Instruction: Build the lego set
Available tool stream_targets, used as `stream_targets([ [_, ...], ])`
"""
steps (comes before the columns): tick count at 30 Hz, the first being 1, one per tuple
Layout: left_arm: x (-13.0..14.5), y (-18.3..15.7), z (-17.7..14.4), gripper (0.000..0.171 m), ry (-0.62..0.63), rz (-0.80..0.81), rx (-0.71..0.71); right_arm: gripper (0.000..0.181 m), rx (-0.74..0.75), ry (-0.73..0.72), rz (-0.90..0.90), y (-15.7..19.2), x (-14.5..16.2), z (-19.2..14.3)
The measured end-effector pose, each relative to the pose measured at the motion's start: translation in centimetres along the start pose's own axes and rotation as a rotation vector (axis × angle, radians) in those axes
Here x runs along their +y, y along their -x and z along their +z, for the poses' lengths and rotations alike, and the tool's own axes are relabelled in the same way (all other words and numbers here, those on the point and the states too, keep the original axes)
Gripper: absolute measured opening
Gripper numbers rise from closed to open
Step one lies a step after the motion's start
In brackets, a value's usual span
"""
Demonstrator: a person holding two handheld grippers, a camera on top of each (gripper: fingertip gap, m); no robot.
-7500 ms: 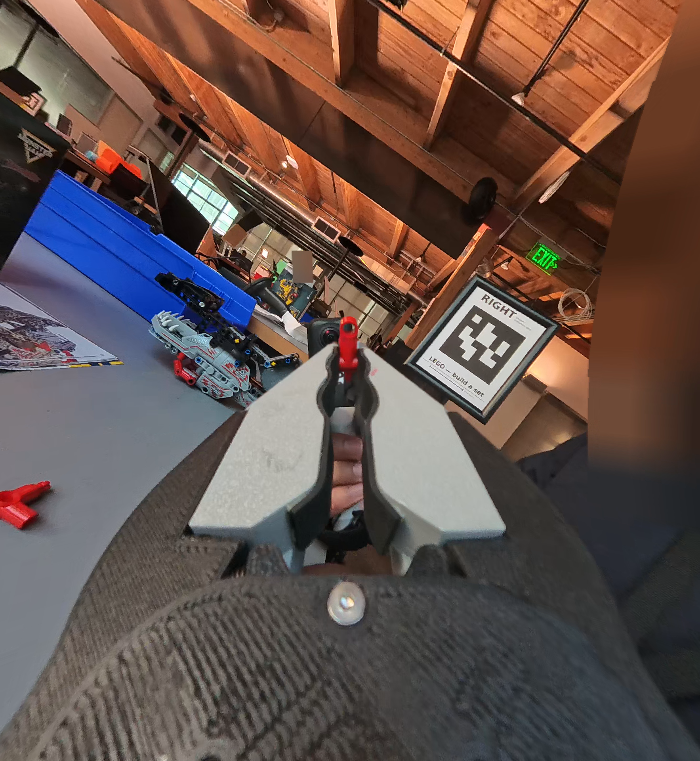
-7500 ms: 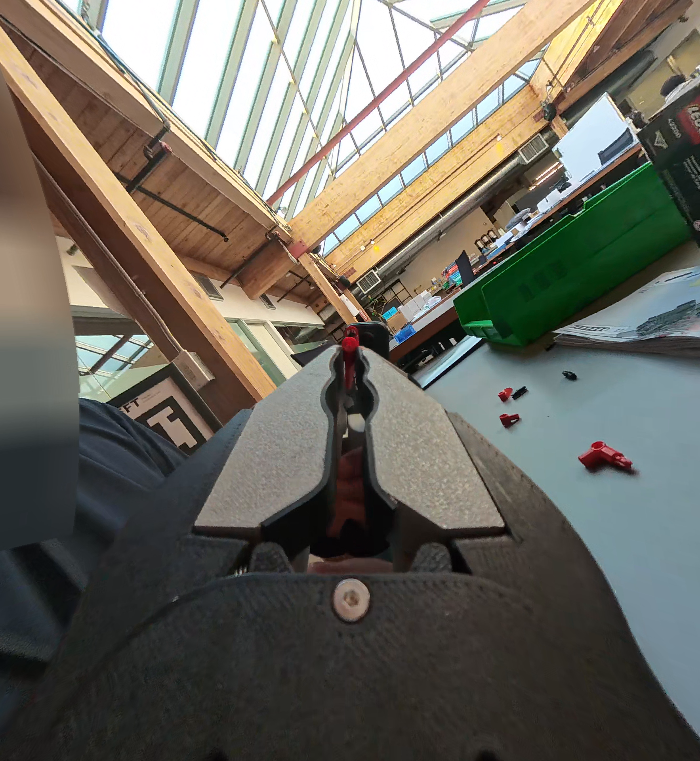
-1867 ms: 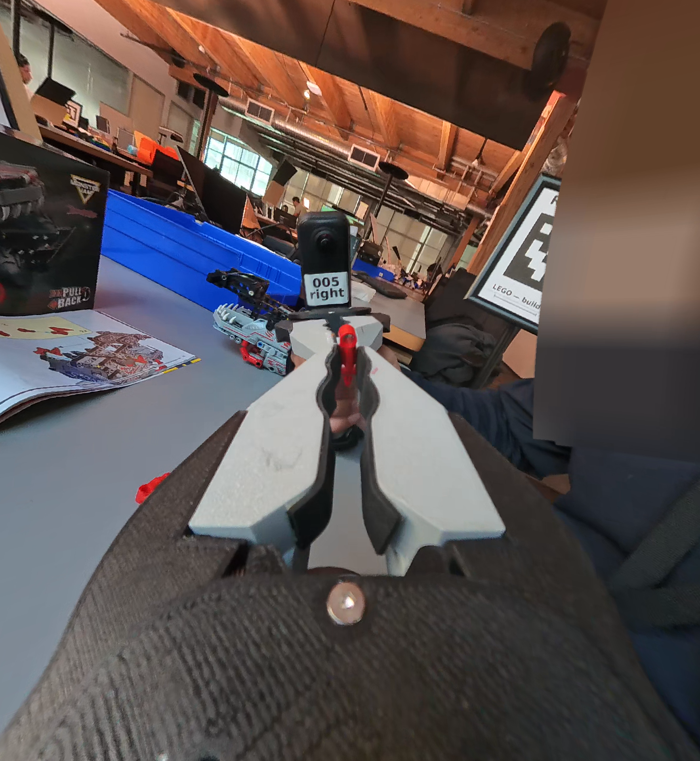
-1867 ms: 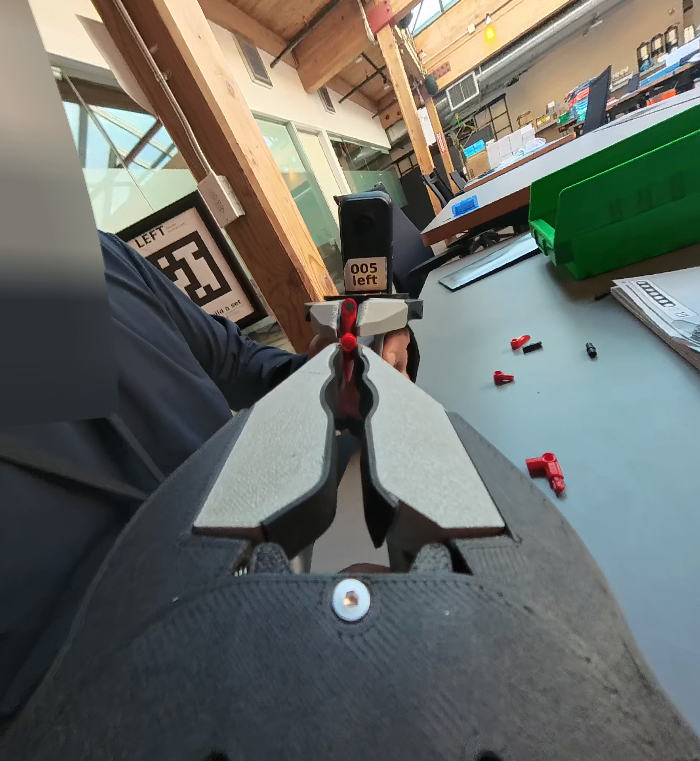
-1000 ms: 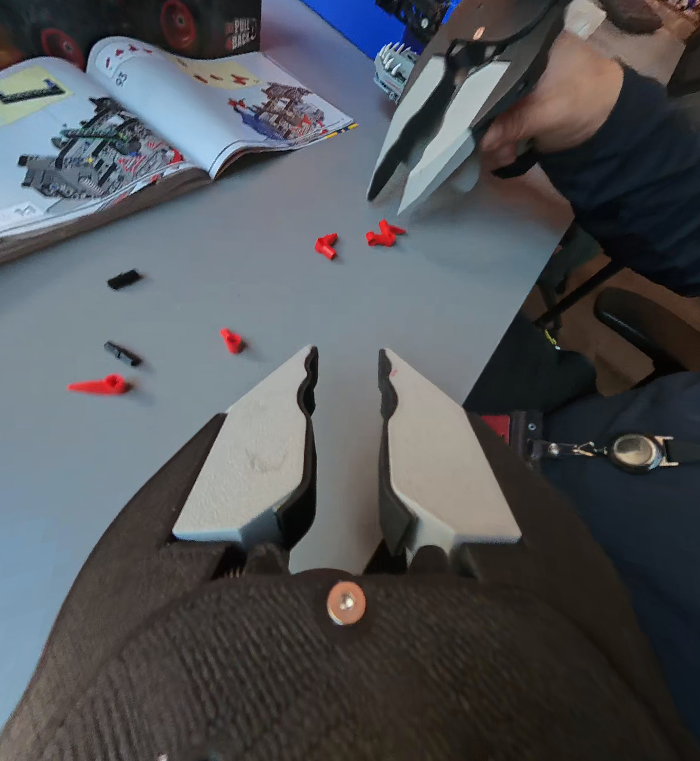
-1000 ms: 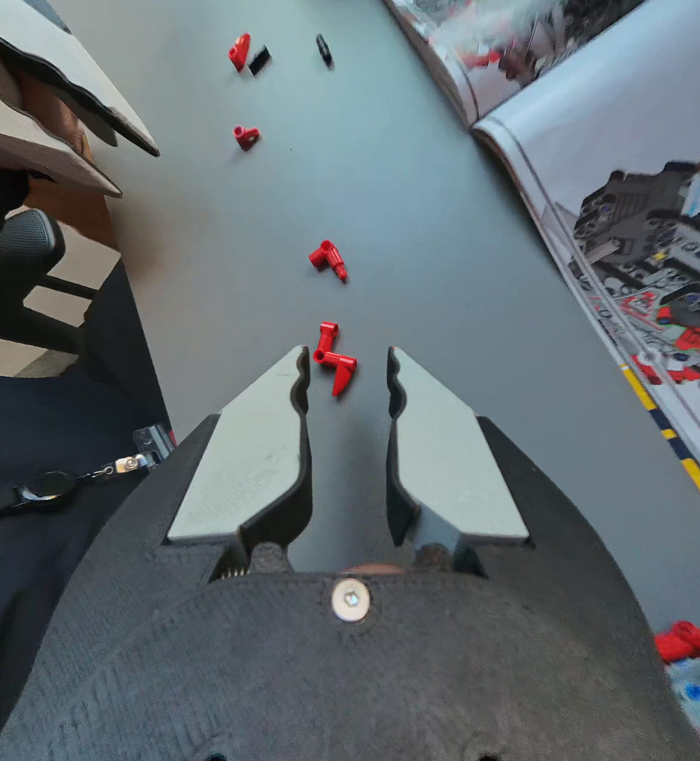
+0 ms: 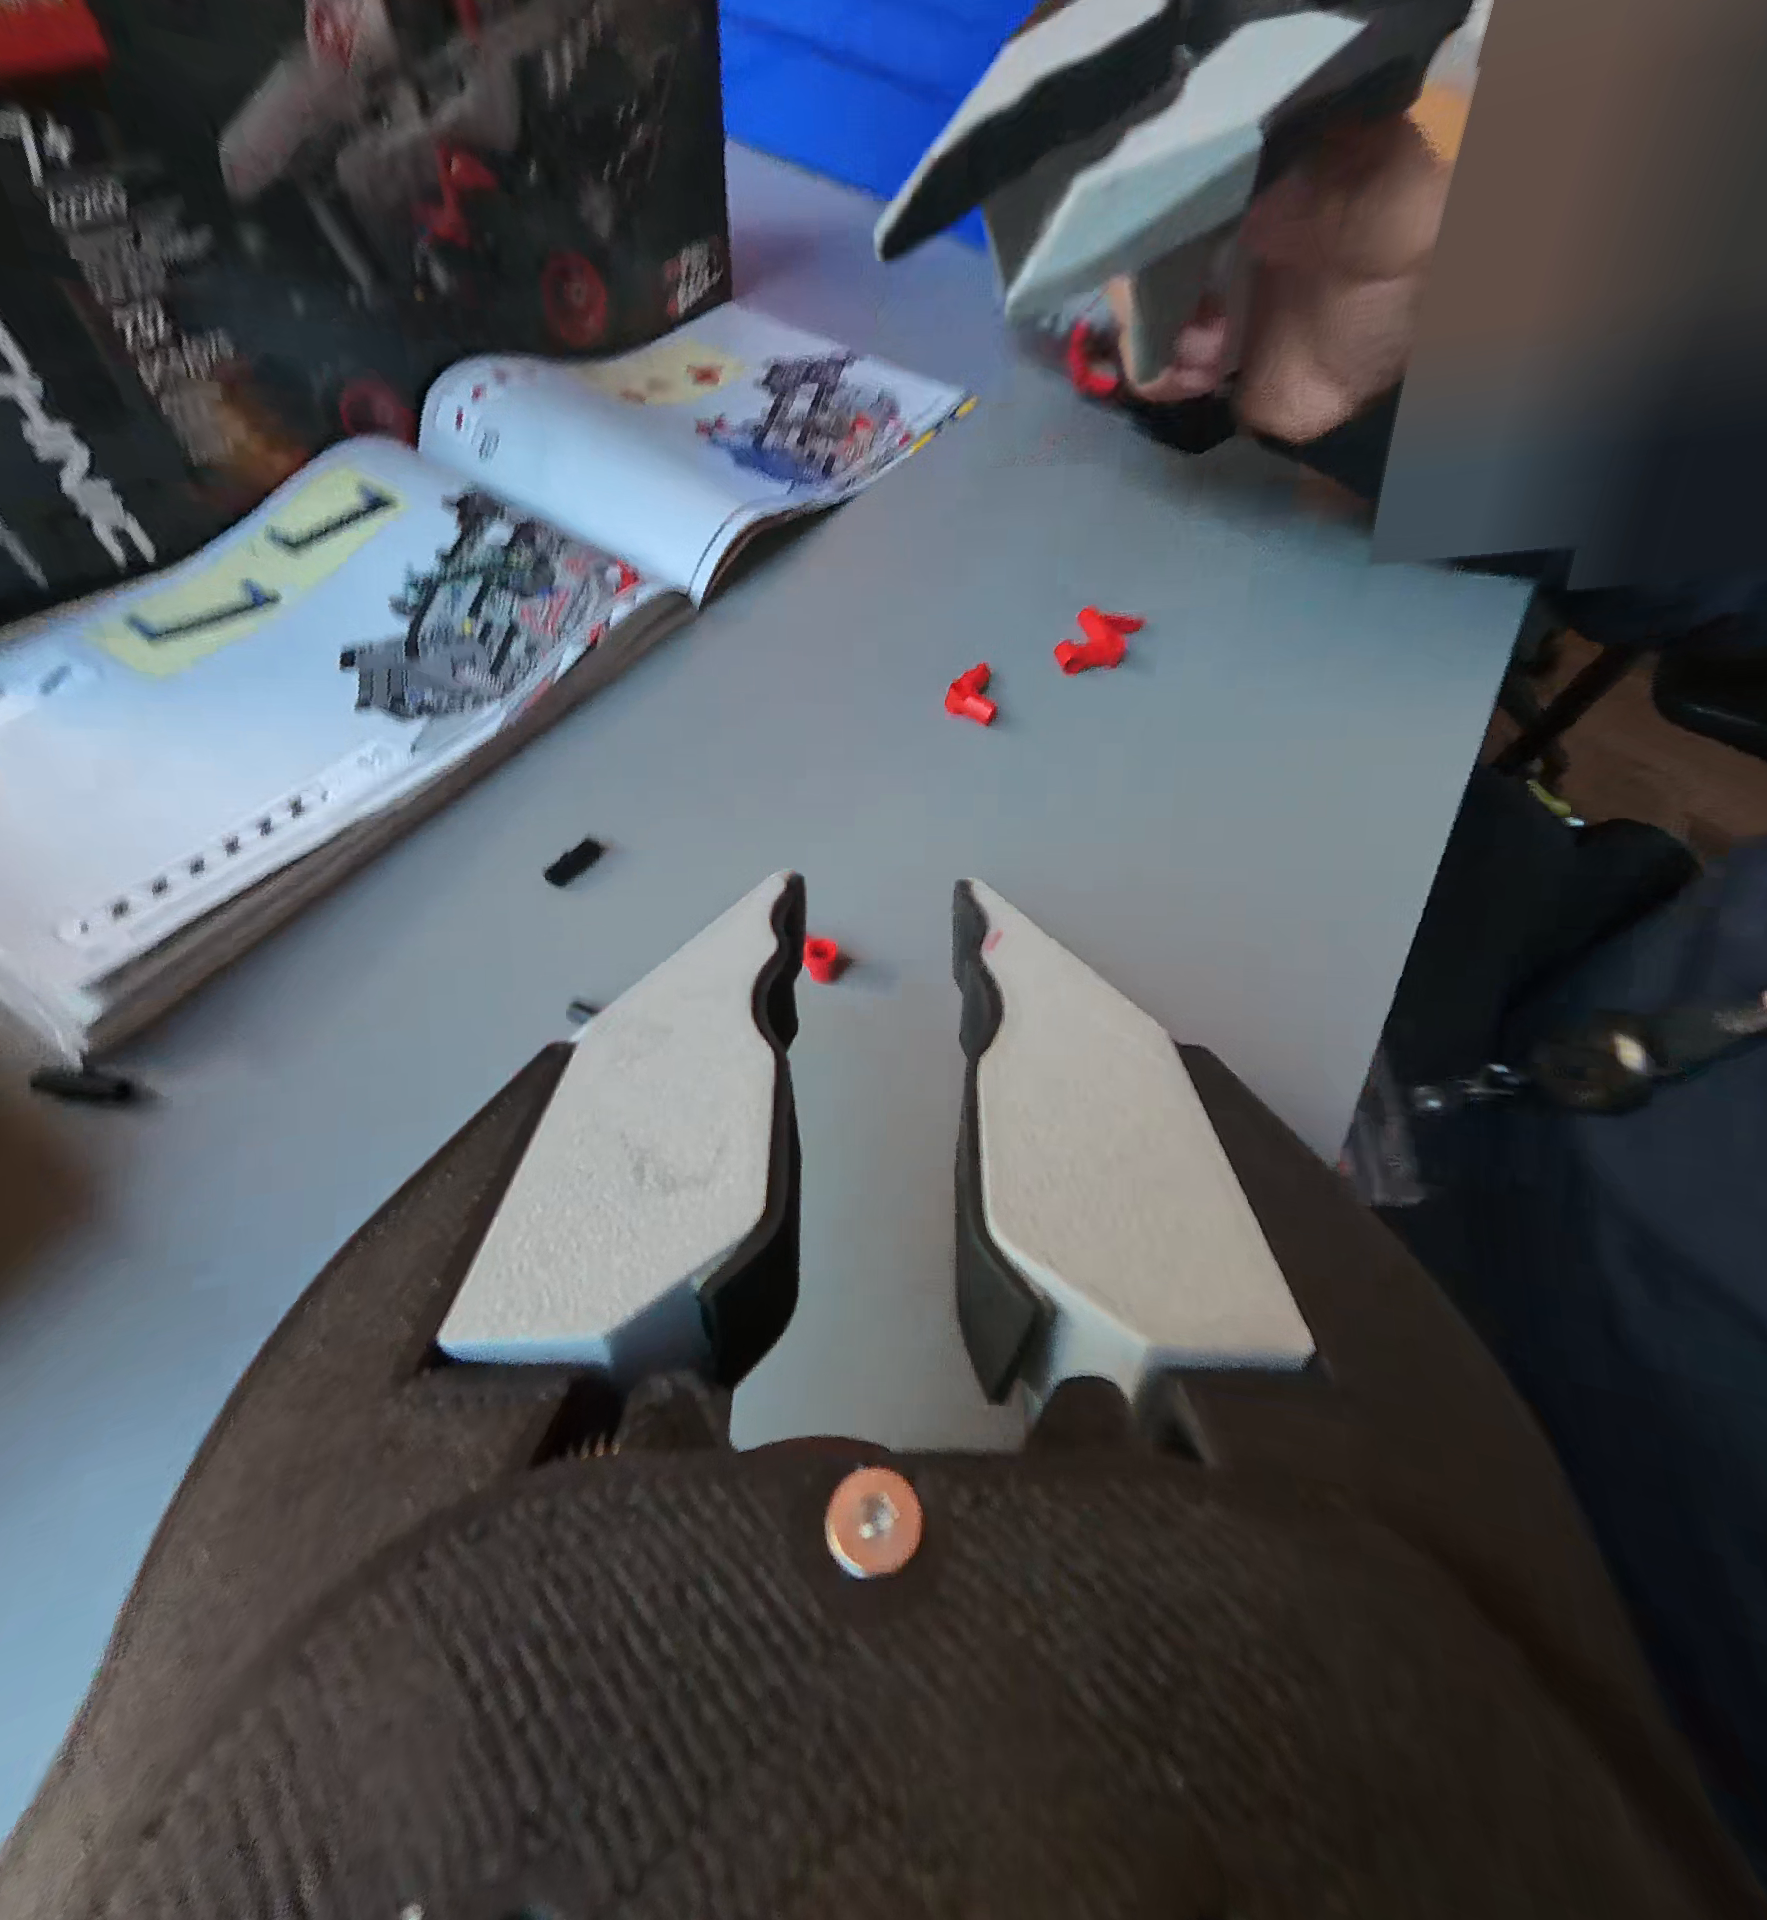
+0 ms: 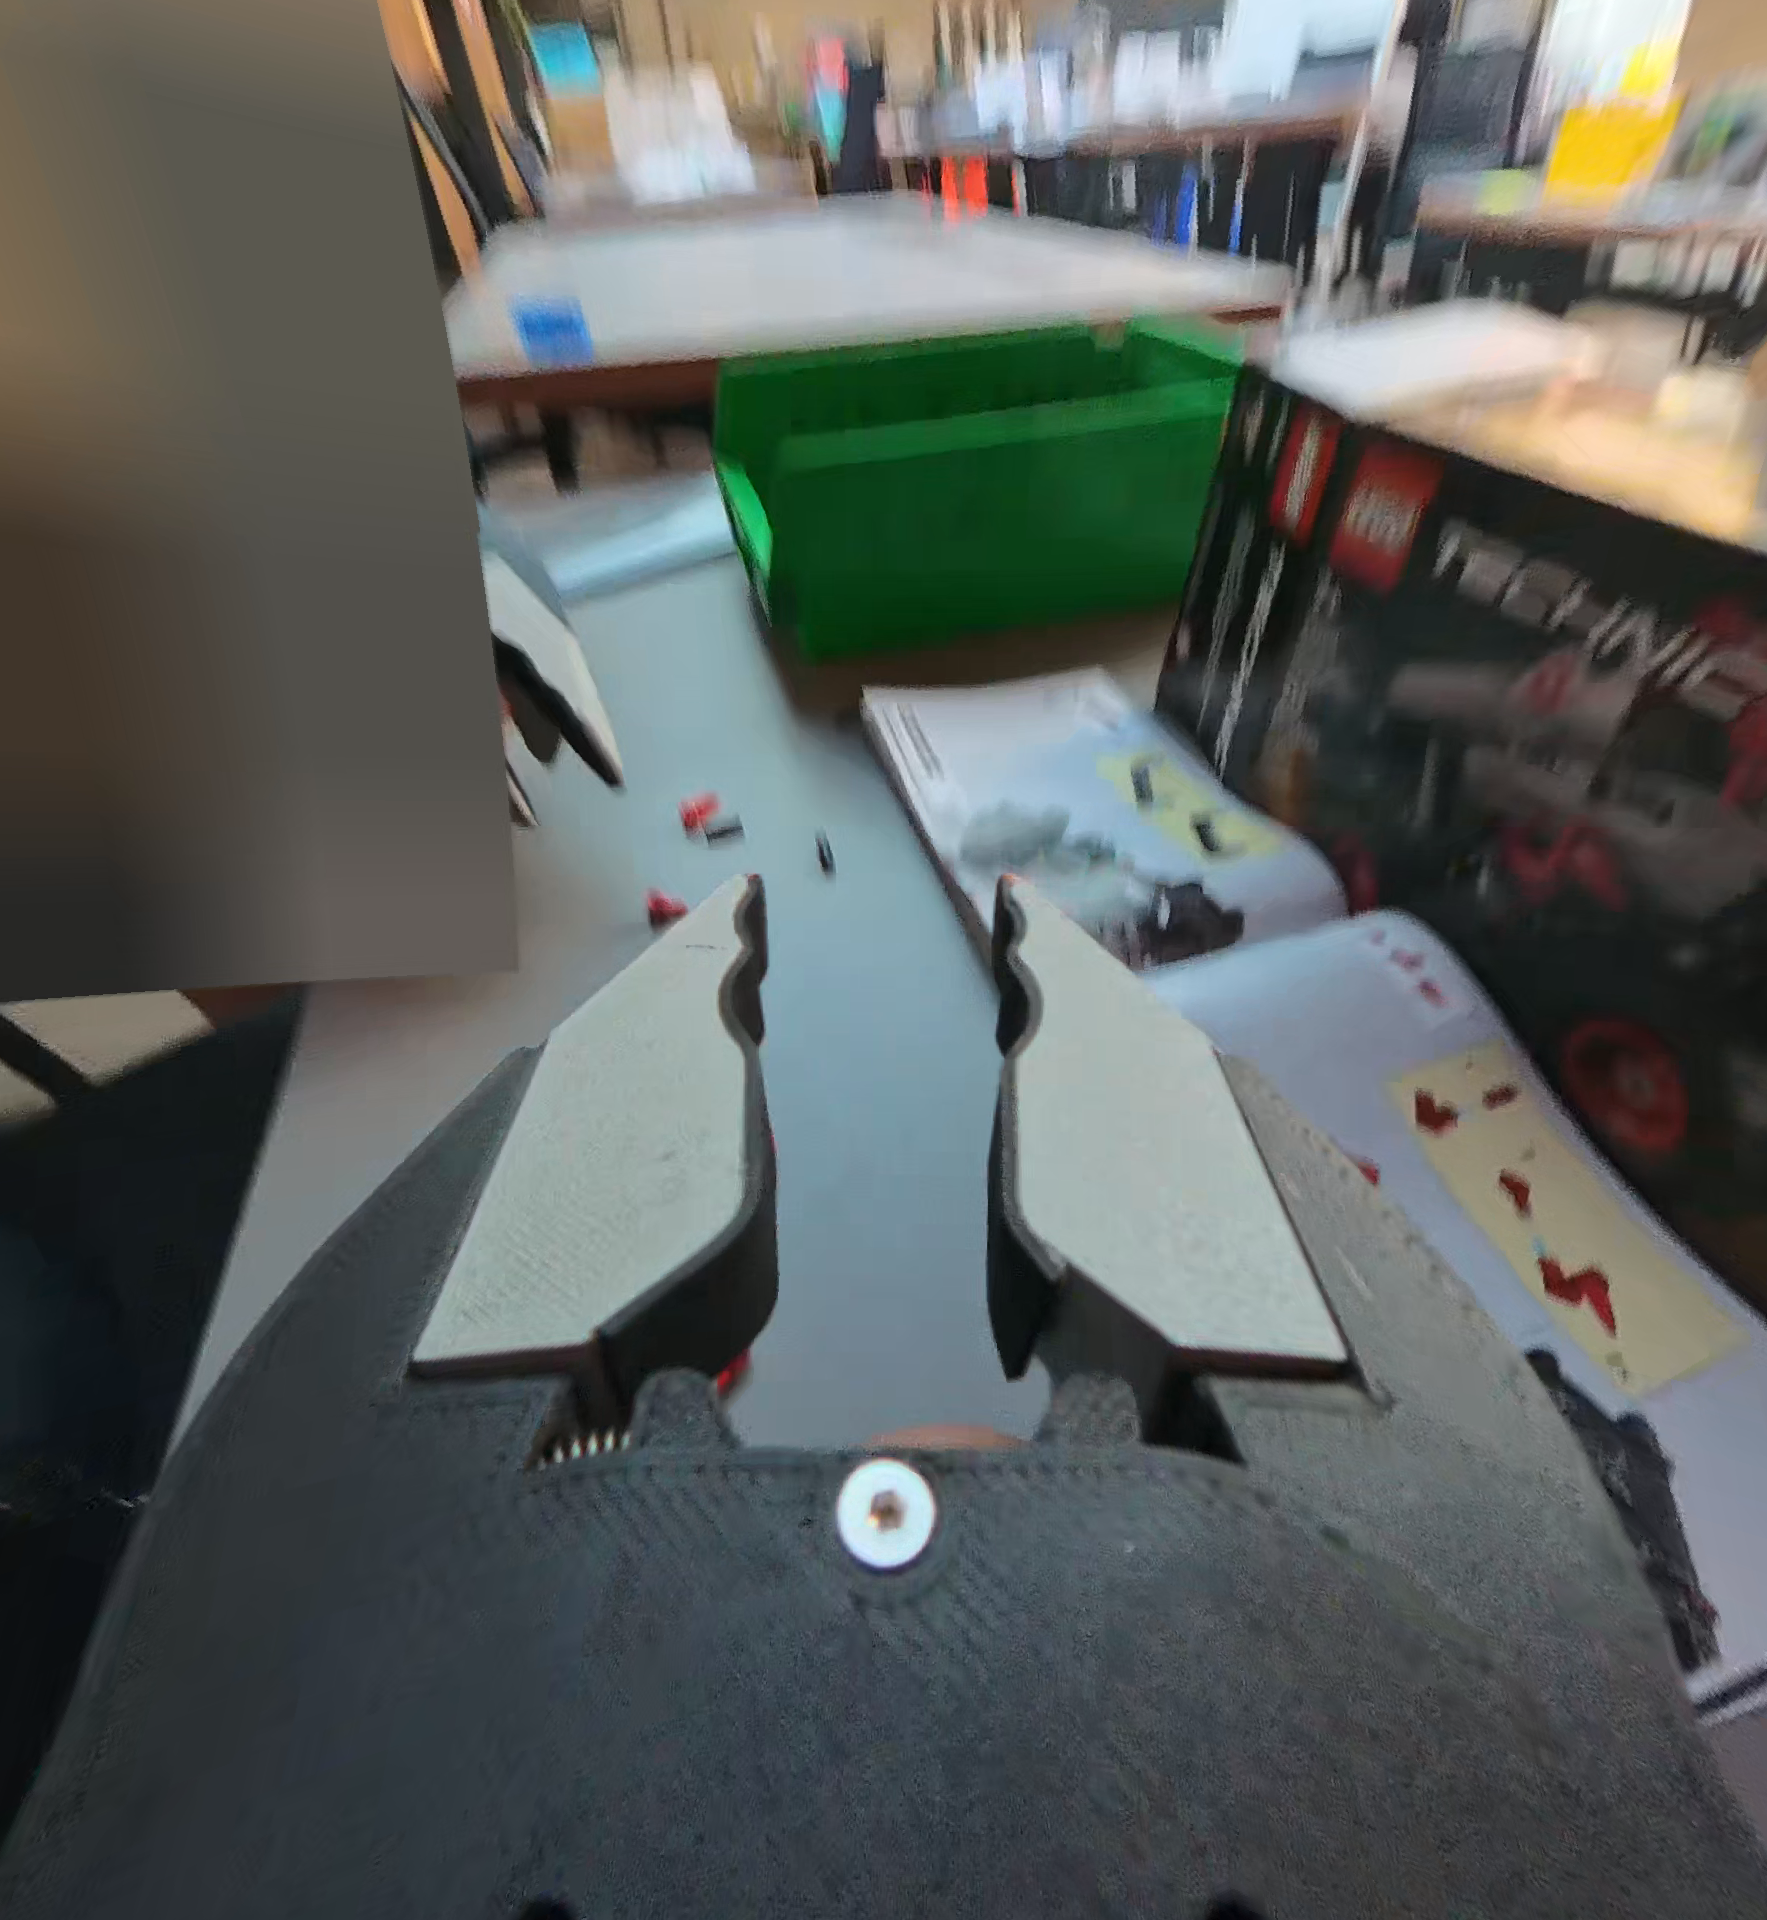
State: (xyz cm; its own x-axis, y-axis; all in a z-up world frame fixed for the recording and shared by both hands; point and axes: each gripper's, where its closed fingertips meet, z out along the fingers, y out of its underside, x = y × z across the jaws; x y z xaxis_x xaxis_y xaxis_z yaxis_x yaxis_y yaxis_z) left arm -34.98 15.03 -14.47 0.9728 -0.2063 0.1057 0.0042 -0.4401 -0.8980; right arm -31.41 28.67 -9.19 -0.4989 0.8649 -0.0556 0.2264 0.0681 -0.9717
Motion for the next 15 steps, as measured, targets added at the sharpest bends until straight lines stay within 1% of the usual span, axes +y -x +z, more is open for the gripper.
stream_targets([
  [1,-0.6,-0.3,-0.2,0.026,-0.042,0.026,0.031,0.037,-0.007,-0.089,-0.017,0.3,-1.4,-0.9],
  [2,-1.3,-0.6,-0.5,0.025,-0.089,0.047,0.055,0.034,0.019,-0.145,-0.051,0.1,-2.2,-1.7],
  [4,-2.2,-1.2,-1.0,0.021,-0.163,0.077,0.112,0.035,0.104,-0.177,-0.109,-0.8,-2.3,-2.8],
  [5,-2.5,-1.7,-1.2,0.014,-0.191,0.094,0.149,0.034,0.134,-0.168,-0.116,-1.2,-1.9,-2.9],
  [6,-2.7,-2.1,-1.4,0.005,-0.213,0.114,0.18,0.038,0.146,-0.151,-0.113,-1.5,-1.3,-2.7],
  [7,-2.9,-2.4,-1.4,0.001,-0.224,0.13,0.198,0.038,0.132,-0.139,-0.108,-1.3,-0.9,-2.3],
  [9,-2.6,-2.8,-1.3,0.001,-0.21,0.158,0.205,0.038,0.082,-0.103,-0.105,-0.3,0.1,-1.0],
  [11,-2.7,-2.9,-1.3,0.003,-0.22,0.199,0.165,0.039,0.034,-0.034,-0.118,0.8,1.3,0.1],
  [13,-2.8,-2.7,-1.4,0.003,-0.235,0.218,0.13,0.038,0.009,0.007,-0.137,1.7,1.9,0.6],
  [15,-2.8,-2.4,-1.4,0.003,-0.234,0.202,0.123,0.037,0.01,0.048,-0.159,2.0,2.5,0.7],
])
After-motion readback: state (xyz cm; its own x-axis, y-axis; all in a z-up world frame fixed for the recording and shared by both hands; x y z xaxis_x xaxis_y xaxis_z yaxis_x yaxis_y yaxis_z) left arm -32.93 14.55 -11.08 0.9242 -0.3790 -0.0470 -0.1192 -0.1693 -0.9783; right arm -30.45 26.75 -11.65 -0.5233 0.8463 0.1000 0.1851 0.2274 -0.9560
